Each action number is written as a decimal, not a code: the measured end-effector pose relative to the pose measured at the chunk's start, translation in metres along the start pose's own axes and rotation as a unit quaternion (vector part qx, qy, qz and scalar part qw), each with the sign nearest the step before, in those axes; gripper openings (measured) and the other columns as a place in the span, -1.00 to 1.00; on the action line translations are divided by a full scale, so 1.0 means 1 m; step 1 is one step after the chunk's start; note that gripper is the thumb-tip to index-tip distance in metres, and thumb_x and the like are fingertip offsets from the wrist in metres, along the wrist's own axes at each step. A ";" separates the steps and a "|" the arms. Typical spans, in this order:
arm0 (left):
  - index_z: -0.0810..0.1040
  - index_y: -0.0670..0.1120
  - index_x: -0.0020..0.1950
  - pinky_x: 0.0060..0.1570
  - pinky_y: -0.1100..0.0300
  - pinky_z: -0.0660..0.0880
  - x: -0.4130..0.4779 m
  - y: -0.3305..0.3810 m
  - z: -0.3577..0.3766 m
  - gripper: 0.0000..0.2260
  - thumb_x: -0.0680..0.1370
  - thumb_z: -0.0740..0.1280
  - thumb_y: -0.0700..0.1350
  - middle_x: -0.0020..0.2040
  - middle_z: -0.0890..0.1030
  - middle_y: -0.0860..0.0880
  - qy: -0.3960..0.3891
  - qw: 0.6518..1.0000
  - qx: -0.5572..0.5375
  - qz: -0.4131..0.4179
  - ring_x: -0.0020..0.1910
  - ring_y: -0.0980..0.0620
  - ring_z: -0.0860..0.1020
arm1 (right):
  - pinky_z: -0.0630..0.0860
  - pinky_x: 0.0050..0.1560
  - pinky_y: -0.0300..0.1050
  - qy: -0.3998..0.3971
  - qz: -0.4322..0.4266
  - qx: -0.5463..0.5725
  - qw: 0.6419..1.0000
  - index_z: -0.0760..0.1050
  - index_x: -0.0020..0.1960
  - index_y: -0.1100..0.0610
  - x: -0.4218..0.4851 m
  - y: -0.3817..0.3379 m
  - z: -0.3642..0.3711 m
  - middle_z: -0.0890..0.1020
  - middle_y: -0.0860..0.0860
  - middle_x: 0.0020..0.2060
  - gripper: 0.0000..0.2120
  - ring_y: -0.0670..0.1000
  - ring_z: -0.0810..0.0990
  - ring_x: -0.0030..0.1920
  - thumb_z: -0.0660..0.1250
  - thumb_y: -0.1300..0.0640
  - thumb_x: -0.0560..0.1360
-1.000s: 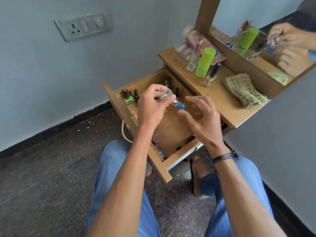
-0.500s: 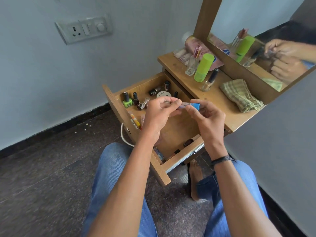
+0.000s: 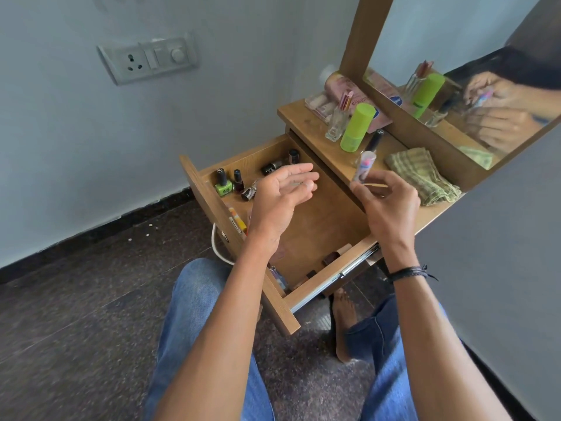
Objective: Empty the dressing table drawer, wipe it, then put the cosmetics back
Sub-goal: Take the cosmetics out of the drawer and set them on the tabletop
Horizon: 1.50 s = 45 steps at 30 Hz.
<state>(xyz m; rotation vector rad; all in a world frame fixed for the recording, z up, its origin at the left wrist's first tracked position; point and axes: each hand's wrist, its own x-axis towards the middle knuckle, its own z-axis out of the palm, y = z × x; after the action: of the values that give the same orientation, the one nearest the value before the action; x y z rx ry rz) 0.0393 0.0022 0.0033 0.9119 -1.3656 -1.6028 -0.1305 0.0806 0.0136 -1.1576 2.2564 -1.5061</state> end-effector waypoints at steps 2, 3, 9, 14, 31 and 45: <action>0.64 -0.12 0.24 0.06 0.14 0.63 0.003 -0.005 -0.003 -0.76 0.58 0.39 -0.27 0.04 0.73 0.00 0.018 0.999 0.050 -0.008 0.05 0.08 0.69 | 0.67 -0.02 -0.19 0.026 0.010 -0.001 1.000 0.64 0.05 -0.02 0.008 0.002 -0.002 0.68 -0.21 -0.15 -0.80 -0.26 0.69 -0.16 0.57 0.11 0.46; 0.66 -0.10 0.21 0.07 0.11 0.63 0.004 -0.008 -0.005 -0.77 0.58 0.40 -0.26 0.02 0.73 0.01 0.027 0.997 0.071 -0.019 0.04 0.09 0.68 | 0.68 -0.01 -0.16 0.036 0.015 -0.010 0.999 0.65 0.05 -0.02 0.012 0.004 -0.002 0.68 -0.19 -0.15 -0.80 -0.23 0.69 -0.15 0.57 0.09 0.45; 0.68 0.15 0.03 0.12 -0.08 0.60 0.006 -0.020 -0.008 -0.85 0.54 0.43 -0.10 -0.04 0.68 0.16 0.016 0.977 0.206 -0.043 0.02 0.11 0.65 | 0.68 0.02 -0.05 0.052 0.050 -0.042 0.996 0.68 0.01 -0.06 0.029 0.007 0.003 0.69 -0.19 -0.20 -0.82 -0.19 0.67 -0.17 0.54 0.06 0.41; 0.68 0.04 0.12 0.12 -0.02 0.61 0.005 -0.019 -0.002 -0.84 0.56 0.42 -0.13 -0.01 0.67 0.14 -0.001 0.972 0.231 -0.041 0.03 0.13 0.63 | 0.66 0.06 0.00 0.073 0.078 -0.070 0.992 0.73 0.07 0.00 0.039 0.007 0.009 0.69 -0.15 -0.19 -0.79 -0.10 0.69 -0.13 0.52 0.01 0.46; 0.65 0.07 0.11 0.10 0.03 0.57 0.008 -0.022 -0.007 -0.86 0.57 0.41 -0.11 -0.04 0.65 0.19 0.002 0.952 0.303 -0.045 -0.04 0.18 0.62 | 0.54 0.10 -0.05 0.071 0.072 -0.129 0.987 0.67 -0.06 0.13 0.052 0.009 0.021 0.69 -0.02 -0.20 -0.82 0.03 0.61 -0.08 0.52 0.02 0.45; 0.63 0.04 0.23 0.32 -0.11 0.34 0.004 -0.021 -0.037 -0.70 0.56 0.38 -0.26 0.09 0.70 0.04 0.093 0.816 0.571 0.016 0.18 -0.04 0.58 | 0.62 0.06 -0.07 -0.383 -0.101 -0.268 0.878 0.60 0.24 0.00 -0.058 0.004 0.053 0.60 -0.08 0.07 -0.57 -0.04 0.60 0.04 0.45 -0.22 0.49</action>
<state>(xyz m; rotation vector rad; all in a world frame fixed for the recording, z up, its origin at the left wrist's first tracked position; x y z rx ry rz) 0.0688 -0.0149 -0.0231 1.6326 -2.1757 -0.4761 -0.0643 0.0844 -0.0291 -1.7704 2.0159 -0.2825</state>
